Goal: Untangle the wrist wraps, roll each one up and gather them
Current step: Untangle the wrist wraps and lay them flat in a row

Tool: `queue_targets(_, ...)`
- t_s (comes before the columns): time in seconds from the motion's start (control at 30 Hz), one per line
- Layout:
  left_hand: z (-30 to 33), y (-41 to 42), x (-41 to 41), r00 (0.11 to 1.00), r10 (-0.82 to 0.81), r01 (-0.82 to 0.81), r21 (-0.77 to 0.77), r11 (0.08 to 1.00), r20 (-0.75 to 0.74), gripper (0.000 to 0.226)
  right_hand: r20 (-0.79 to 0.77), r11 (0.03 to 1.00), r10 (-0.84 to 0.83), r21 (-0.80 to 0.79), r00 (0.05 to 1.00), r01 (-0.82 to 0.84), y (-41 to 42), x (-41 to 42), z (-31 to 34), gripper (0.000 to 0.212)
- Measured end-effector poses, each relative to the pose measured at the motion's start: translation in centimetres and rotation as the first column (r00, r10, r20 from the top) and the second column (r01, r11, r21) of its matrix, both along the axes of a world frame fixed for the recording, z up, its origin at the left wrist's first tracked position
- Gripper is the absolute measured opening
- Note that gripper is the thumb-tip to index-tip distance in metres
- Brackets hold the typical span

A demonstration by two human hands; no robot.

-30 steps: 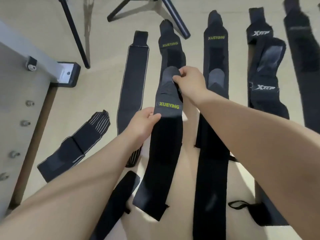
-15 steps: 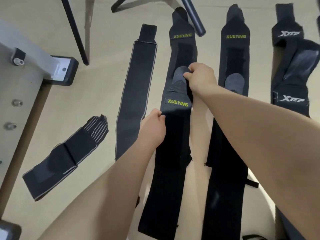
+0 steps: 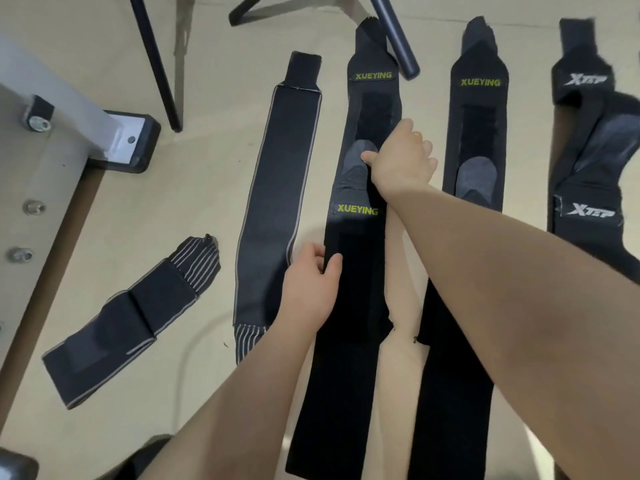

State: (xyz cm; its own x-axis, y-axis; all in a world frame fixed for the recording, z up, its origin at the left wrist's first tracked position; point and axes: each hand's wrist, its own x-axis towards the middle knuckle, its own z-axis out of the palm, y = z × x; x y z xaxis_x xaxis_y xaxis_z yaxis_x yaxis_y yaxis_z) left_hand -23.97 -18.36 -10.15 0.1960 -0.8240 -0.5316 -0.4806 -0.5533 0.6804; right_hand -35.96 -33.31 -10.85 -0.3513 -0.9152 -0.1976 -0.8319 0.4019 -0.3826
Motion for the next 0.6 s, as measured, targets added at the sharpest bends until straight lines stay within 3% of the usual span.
queue_targets(0.1, 0.2, 0.3, -0.4, 0.999, -0.017, 0.017, -0.023, 1.000, 0.029, 0.022, -0.308, 0.892, 0.364, -0.158, 0.879, -0.424, 1.9, 0.7, 0.0, 0.023)
queue_targets(0.17, 0.2, 0.0, -0.7, 0.997, -0.032, 0.035, -0.044, 0.998, 0.073, 0.025, -0.317, 0.808, 0.510, -0.141, 0.800, -0.572, 4.0, 0.5, -0.5, 0.026)
queue_targets(0.27, 0.3, -0.1, -1.0, 0.995, -0.038, 0.042, -0.050, 0.998, 0.088, 0.024, -0.218, 0.815, 0.551, -0.069, 0.806, -0.576, 7.7, -0.6, -1.6, 0.035)
queue_targets(0.37, 1.0, 0.3, -1.1, 0.997, -0.052, 0.054, -0.031, 0.998, 0.065, 0.025, -0.126, 0.809, 0.586, 0.137, 0.800, -0.571, 9.1, -1.0, -1.3, 0.052)
queue_targets(0.47, 1.8, 1.5, -1.0, 0.996, -0.094, 0.094, 0.015, 0.995, 0.000, 0.034, -0.105, 0.796, 0.590, 0.237, 0.800, -0.556, 8.2, -0.2, -0.1, 0.056)
queue_targets(0.6, 2.5, 4.7, -0.2, 0.983, -0.175, 0.175, 0.010, 0.985, 0.058, 0.040, -0.061, 0.761, 0.604, 0.338, 0.794, -0.553, 7.2, 0.2, 1.0, 0.061)
